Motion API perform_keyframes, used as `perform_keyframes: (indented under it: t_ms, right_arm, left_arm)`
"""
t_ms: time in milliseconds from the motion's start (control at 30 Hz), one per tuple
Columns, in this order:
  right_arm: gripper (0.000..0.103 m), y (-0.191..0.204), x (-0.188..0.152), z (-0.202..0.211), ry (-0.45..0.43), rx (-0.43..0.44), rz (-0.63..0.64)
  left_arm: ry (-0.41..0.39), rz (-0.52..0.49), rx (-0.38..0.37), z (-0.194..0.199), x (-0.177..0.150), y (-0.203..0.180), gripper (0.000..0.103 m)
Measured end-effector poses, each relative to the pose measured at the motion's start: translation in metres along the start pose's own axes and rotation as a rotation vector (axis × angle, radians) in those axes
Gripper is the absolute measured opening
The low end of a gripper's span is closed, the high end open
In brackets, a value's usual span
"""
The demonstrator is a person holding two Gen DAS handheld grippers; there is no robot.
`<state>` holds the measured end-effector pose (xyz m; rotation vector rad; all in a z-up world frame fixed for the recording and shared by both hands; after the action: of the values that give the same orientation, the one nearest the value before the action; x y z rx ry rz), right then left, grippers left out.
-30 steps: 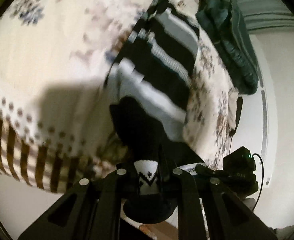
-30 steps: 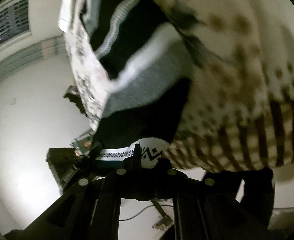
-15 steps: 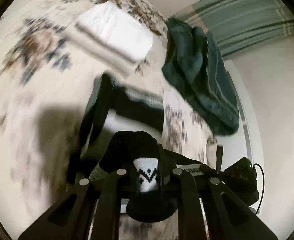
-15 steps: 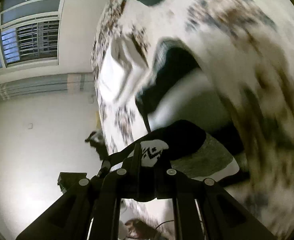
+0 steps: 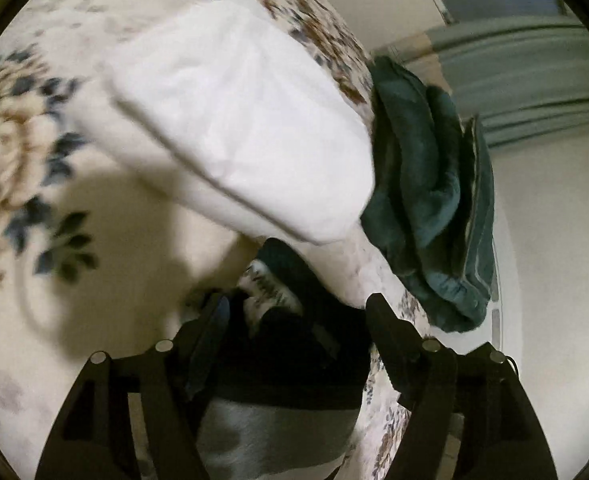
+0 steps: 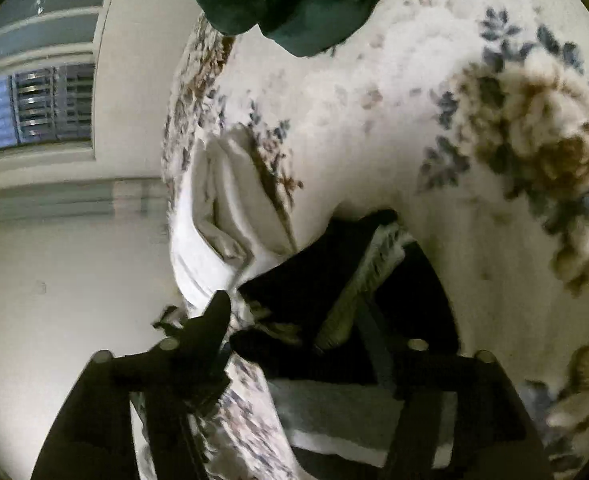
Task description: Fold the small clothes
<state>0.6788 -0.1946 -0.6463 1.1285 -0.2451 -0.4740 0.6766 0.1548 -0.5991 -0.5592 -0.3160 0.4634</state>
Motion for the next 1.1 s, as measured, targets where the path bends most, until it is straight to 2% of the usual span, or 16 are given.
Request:
perform_keyframes:
  t_ms: [67,133,200,300,333,400,467,533,633,733,833,967,1000,1033,1067,1100]
  right_arm:
    - [0.068,-0.004,-0.008,0.013,0.021,-0.055,0.028]
    - [0.068,-0.011,-0.017,0.027,0.055,-0.149,0.071]
    - [0.068,-0.016,-0.025,0.037,0.108,-0.252,0.142]
    - [0.068,-0.025,-0.027,0.037,0.205,-0.323,0.205]
    - [0.069,-0.03,-0.025,0.032,0.239,-0.322,0.211]
    - [0.081,-0.041,-0.017,0.022,0.304,-0.317,0.213]
    - [0.082,-0.05,-0.003,0.005,0.369,-0.294,0.218]
    - [0.083,-0.058,0.01,-0.01,0.431,-0.252,0.197]
    - [0.09,-0.064,0.027,-0.032,0.534,-0.182,0.167]
    - [0.091,-0.07,0.037,-0.059,0.628,-0.164,0.175]
    - [0.091,-0.076,0.043,-0.084,0.688,-0.12,0.171]
    - [0.09,-0.075,0.037,-0.109,0.736,-0.068,0.191]
    - [0.081,-0.075,0.033,-0.113,0.742,-0.053,0.194]
    - [0.067,-0.076,0.027,-0.115,0.736,-0.037,0.197]
    - [0.038,-0.077,0.021,-0.115,0.736,-0.028,0.195]
    - [0.031,-0.076,0.013,-0.113,0.732,-0.018,0.196]
  left_arm:
    - [-0.012,0.004,0.023,0.011,-0.011,0.011,0.069]
    - [-0.022,0.009,0.05,0.022,-0.027,0.022,0.069]
    - [-0.023,0.013,0.082,0.035,-0.053,0.036,0.069]
    - [-0.016,0.045,0.142,0.053,-0.104,0.059,0.069]
    - [-0.012,0.055,0.145,0.055,-0.116,0.063,0.069]
    - [0.014,0.093,0.125,0.058,-0.153,0.073,0.069]
    - [0.038,0.154,0.062,0.056,-0.191,0.081,0.069]
    - [0.05,0.211,0.004,0.049,-0.217,0.086,0.075]
    - [0.041,0.334,-0.099,0.023,-0.243,0.084,0.078]
    - [-0.009,0.415,-0.169,-0.012,-0.244,0.076,0.08]
    - [-0.057,0.452,-0.162,-0.04,-0.232,0.071,0.08]
    - [-0.163,0.532,-0.16,-0.046,-0.218,0.066,0.079]
    - [-0.176,0.542,-0.164,-0.044,-0.215,0.066,0.067]
    - [-0.18,0.544,-0.143,-0.038,-0.209,0.067,0.03]
    - [-0.169,0.532,-0.137,-0.034,-0.202,0.066,0.029]
    - [-0.164,0.518,-0.122,-0.029,-0.196,0.066,0.028]
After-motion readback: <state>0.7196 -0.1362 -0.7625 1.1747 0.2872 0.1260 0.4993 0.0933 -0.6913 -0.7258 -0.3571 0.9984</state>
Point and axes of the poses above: each gripper's, at about its wrist camera, not at the fingertips, and z roughly against the way its jaws point, y to its left, x to its top, the point moved 3 cm from there along -z, roughly the way its jaws point, and after that the axes turned 15 degrees about x, right-handed, at the moved point
